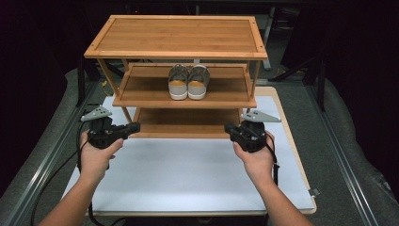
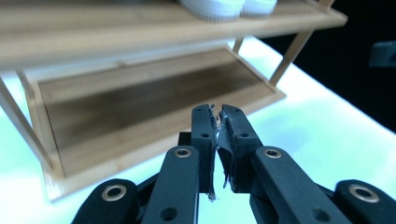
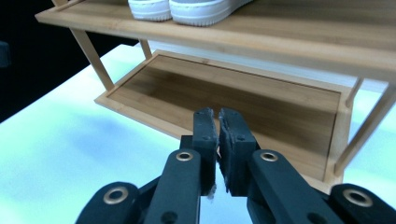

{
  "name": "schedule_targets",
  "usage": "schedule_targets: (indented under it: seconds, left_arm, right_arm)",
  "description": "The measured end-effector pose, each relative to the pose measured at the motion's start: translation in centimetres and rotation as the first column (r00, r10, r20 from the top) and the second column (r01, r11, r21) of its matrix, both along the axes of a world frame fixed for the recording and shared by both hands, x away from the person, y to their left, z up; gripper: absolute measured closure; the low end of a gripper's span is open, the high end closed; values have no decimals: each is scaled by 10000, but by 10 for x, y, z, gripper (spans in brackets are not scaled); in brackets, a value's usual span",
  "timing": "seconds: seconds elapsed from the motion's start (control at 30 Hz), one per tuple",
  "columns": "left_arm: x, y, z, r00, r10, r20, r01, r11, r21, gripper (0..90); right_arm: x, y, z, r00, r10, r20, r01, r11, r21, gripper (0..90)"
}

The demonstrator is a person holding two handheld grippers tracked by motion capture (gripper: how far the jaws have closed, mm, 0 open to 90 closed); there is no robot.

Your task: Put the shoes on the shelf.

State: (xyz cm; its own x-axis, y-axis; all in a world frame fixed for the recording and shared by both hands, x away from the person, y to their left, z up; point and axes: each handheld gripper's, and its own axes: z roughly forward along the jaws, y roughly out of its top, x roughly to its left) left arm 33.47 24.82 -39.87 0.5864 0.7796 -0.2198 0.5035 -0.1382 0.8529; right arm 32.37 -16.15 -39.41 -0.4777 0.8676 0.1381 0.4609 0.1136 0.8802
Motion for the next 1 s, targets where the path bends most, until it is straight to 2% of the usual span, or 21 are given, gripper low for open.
schedule_targets:
  seconds: [0.17, 0.27, 0.37, 0.47, 0.53, 0.57, 0.67, 0.73, 0.83, 1.0]
  left_arm:
    - [-15, 3, -13, 9995, -297, -144, 296, 9995, -53, 770]
    - [-27, 2, -21, 9989, -464, -80, 465, 9988, 162, 742]
    - [-34, 1, -31, 9986, -525, 11, 524, 9981, 319, 704]
    - [-35, 0, -46, 9982, -568, -215, 576, 9975, 403, 647]
    - [-34, -2, -58, 9985, -436, -342, 450, 9981, 416, 623]
    - [-33, -2, -62, 9987, -385, -327, 400, 9982, 453, 616]
    - [-33, -4, -81, 9988, -122, -470, 143, 9989, 440, 578]
    - [-32, -5, -90, 9982, -136, -577, 168, 9983, 556, 560]
    - [-32, -7, -102, 9977, -45, -683, 86, 9982, 591, 539]
    - [-32, -8, -116, 9980, -131, -611, 182, 9963, 835, 534]
  right_arm:
    - [-19, -5, -12, 9999, 27, 165, -28, 10000, 93, 815]
    - [-28, -9, -23, 9999, 89, -57, -88, 9998, 163, 781]
    - [-36, -10, -35, 9997, 61, -237, -61, 10000, 17, 755]
    - [-43, -14, -49, 9993, -167, -344, 171, 9998, 127, 744]
    - [-46, -16, -58, 9986, -291, -433, 296, 9995, 95, 744]
    - [-47, -17, -62, 9982, -457, -388, 454, 9989, -85, 742]
    - [-48, -21, -74, 9958, -632, -665, 643, 9978, 139, 725]
    - [-48, -22, -80, 9946, -726, -738, 732, 9973, 60, 724]
    - [-50, -22, -92, 9944, -715, -779, 710, 9974, -104, 721]
    - [-50, -23, -109, 9966, -418, -714, 405, 9990, -204, 713]
